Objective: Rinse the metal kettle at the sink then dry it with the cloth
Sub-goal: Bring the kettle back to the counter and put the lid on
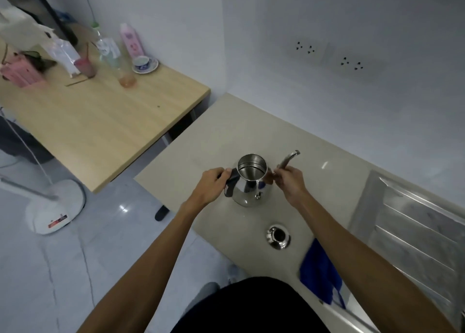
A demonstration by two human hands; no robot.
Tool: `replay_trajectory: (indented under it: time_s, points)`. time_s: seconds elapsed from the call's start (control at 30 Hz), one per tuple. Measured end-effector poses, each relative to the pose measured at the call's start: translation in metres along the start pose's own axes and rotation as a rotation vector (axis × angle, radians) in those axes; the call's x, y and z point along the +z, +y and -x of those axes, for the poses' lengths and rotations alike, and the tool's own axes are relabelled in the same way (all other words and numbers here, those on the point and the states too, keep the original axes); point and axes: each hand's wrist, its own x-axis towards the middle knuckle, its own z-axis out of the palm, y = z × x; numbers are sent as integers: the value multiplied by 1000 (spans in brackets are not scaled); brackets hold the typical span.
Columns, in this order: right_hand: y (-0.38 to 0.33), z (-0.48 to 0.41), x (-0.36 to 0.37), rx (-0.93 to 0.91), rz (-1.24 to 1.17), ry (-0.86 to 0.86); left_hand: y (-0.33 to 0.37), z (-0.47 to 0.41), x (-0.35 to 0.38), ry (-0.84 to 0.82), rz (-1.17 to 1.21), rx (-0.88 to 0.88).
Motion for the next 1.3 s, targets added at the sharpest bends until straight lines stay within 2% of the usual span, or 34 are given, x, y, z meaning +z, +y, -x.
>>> replay_trajectory:
  time_s: [0.43, 0.73, 0.8, 0.93, 1.0, 1.13, 1.3]
  points:
    - [-7, -48, 24, 98, -18, 111, -20, -85, -10, -237, -70, 25]
    - [-4, -52, 34, 91, -3, 164, -32, -106, -18, -292, -27, 41]
    - [1, -48, 30, 86, 102, 153, -33, -109, -21, -320, -36, 57]
    - [24, -20, 2, 59, 650, 101, -38, -114, -29, -353, -58, 76]
    - [43, 1, -17, 39, 846, 41, -38, -116, -30, -352, -36, 98]
    - [73, 52, -44, 114, 932, -72, -32, -121, -23, -407, -70, 191]
    - [104, 86, -43, 91, 974, 15, -17, -127, -12, -474, -26, 431]
